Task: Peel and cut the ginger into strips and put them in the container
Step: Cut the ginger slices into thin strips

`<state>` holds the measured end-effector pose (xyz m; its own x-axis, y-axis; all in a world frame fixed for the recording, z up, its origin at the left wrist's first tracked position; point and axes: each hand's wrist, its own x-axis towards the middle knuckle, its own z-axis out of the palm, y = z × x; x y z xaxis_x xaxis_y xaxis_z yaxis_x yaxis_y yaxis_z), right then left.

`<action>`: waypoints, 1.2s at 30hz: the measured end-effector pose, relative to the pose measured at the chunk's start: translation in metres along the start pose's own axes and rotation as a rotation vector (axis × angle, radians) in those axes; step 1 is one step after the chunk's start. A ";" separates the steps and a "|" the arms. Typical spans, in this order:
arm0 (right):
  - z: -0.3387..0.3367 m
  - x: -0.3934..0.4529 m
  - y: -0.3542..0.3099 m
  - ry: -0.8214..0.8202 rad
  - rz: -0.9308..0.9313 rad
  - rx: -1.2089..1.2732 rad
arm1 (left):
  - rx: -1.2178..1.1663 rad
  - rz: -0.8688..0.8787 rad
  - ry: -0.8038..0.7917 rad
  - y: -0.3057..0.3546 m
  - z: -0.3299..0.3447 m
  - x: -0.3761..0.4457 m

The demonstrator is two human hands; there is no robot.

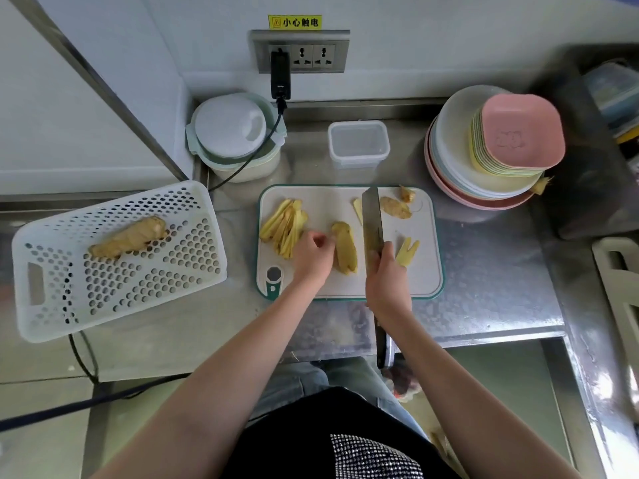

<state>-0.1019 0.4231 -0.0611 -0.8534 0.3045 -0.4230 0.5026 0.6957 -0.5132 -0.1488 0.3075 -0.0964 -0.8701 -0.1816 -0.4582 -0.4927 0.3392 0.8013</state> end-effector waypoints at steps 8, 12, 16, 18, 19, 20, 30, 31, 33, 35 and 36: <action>0.008 0.005 -0.014 -0.077 -0.074 -0.133 | 0.278 -0.040 -0.205 0.015 0.000 0.012; 0.017 0.000 -0.017 -0.054 -0.079 -0.243 | 0.240 -0.089 -0.210 0.017 0.001 0.013; 0.020 -0.004 -0.021 -0.059 -0.074 -0.342 | 0.230 -0.091 -0.216 0.015 0.002 0.016; 0.022 -0.003 -0.023 -0.064 -0.072 -0.358 | 0.221 -0.088 -0.217 0.014 0.002 0.017; 0.023 -0.003 -0.024 -0.066 -0.073 -0.359 | 0.227 -0.083 -0.214 0.014 0.002 0.017; 0.023 -0.001 -0.024 -0.067 -0.071 -0.355 | 0.242 -0.078 -0.211 0.014 0.002 0.017; 0.030 0.014 -0.025 -0.085 -0.072 -0.304 | 0.277 -0.109 -0.195 0.013 0.004 0.020; 0.029 0.015 -0.025 -0.094 -0.067 -0.299 | 0.284 -0.105 -0.189 0.013 0.004 0.019; 0.026 0.022 -0.021 -0.115 -0.061 -0.259 | 0.298 -0.084 -0.178 0.014 0.004 0.017; 0.016 0.028 -0.015 -0.115 -0.060 -0.218 | 0.291 -0.083 -0.171 0.013 0.004 0.017; 0.009 0.032 -0.012 -0.089 -0.060 -0.197 | 0.278 -0.087 -0.174 0.012 0.004 0.019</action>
<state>-0.1334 0.4185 -0.0756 -0.8610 0.2065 -0.4648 0.4075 0.8269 -0.3876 -0.1710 0.3116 -0.0968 -0.7985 -0.0687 -0.5980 -0.5224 0.5727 0.6318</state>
